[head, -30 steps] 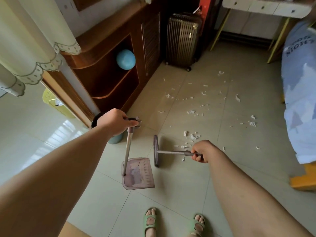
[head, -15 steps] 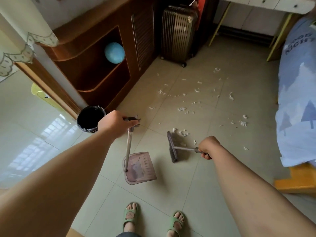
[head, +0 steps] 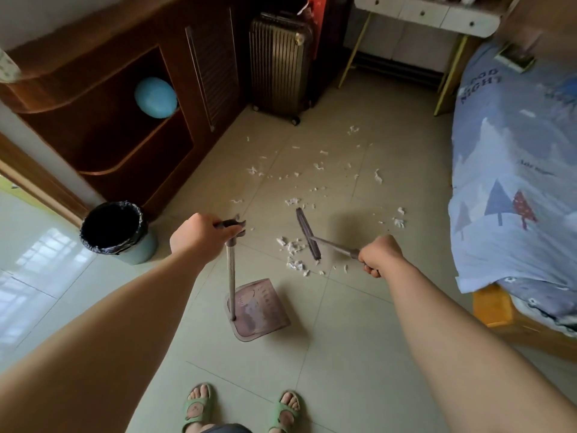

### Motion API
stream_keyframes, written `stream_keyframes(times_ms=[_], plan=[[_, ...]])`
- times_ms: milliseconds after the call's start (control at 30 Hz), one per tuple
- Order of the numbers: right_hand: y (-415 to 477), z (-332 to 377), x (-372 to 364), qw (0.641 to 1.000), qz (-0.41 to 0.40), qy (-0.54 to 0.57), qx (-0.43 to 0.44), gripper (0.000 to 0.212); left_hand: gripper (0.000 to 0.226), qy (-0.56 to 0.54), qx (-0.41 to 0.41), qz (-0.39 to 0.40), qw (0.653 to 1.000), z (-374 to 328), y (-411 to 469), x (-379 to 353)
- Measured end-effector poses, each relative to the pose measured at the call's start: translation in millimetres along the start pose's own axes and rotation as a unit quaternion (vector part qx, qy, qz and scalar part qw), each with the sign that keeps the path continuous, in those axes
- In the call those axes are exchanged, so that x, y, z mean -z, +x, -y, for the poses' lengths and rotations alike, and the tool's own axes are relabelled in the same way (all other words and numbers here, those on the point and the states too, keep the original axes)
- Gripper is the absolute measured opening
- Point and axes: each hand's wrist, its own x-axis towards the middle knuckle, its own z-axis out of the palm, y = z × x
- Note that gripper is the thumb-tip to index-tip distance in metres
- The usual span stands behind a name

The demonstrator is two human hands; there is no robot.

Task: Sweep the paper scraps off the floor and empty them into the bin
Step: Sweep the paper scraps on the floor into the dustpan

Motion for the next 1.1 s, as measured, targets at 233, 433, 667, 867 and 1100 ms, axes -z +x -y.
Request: stream_keyframes(times_ms=[233, 433, 667, 867, 1100], plan=[[18.2, -30.0, 8.0, 0.997, -0.058, -0.058, 0.010, 0.019, 0.040, -0.017, 0.010, -0.008, 1.000, -8.2, 2.1, -18.7], [27.3, -44.9, -6.0, 0.996, -0.046, -0.079, -0.012, 0.026, 0.035, -0.020, 0.000, -0.014, 1.000, -9.2, 8.9, -37.3], [20.0, -33.1, -23.7, 0.993, 0.018, -0.113, -0.004, 0.016, 0.031, -0.044, 0.010, -0.029, 0.999, -6.4, 10.8, -49.7], [9.9, -17.3, -28.7, 0.991, 0.044, -0.129, 0.010, 0.017, 0.027, -0.069, 0.023, -0.029, 0.997, -0.2, 10.5, -61.3], [-13.8, -0.1, -31.2, 0.978, 0.105, -0.175, 0.050, 0.023, 0.025, -0.065, 0.025, 0.020, 0.997, 4.1, 22.2, -58.9]])
